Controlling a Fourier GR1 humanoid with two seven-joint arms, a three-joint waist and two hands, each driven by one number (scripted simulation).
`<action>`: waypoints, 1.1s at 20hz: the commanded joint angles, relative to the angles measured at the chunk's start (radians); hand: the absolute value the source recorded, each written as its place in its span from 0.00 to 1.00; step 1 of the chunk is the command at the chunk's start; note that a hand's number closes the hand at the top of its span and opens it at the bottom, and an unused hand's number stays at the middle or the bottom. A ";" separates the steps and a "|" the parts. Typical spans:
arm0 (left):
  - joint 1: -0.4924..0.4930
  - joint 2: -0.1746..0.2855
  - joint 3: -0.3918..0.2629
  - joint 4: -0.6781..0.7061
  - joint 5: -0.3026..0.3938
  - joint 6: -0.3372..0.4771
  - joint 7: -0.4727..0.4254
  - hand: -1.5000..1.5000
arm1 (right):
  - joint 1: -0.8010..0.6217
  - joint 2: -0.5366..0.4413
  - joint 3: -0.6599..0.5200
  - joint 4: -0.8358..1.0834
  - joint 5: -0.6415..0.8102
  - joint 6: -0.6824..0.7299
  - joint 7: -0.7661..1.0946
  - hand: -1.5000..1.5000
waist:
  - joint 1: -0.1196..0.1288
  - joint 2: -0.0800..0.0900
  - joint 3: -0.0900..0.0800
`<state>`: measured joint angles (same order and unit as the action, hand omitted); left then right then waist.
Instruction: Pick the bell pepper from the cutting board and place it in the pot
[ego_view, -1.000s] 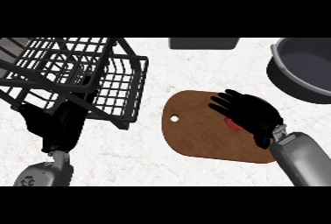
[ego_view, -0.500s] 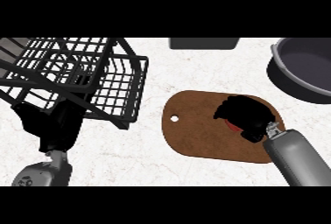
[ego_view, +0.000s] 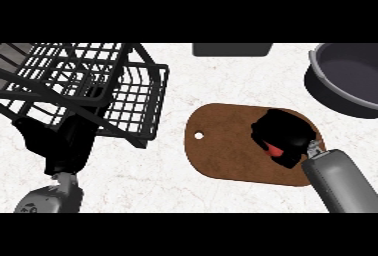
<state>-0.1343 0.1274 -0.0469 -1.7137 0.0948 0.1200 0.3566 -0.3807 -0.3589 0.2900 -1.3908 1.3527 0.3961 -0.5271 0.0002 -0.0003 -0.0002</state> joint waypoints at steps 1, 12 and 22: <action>-0.006 0.003 0.023 0.014 0.003 0.011 0.004 0.50 | 0.060 -0.066 -0.235 0.055 -0.090 0.007 0.077 1.00 | -0.043 0.001 0.002; 0.066 0.011 0.023 -0.017 0.001 -0.004 -0.030 0.50 | 0.095 -0.295 -0.948 0.352 -0.301 -0.099 0.397 1.00 | -0.032 0.003 0.003; 0.026 -0.019 0.003 0.030 -0.019 -0.004 -0.057 0.50 | 0.003 -0.507 -1.092 0.365 -0.473 -0.072 0.250 1.00 | -0.005 0.000 0.000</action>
<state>-0.1080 0.1202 -0.0448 -1.7222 0.0809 0.1211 0.3433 -0.3381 -0.8118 -0.7608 -0.9985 0.9375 0.3030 -0.2574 -0.0111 -0.0001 0.0008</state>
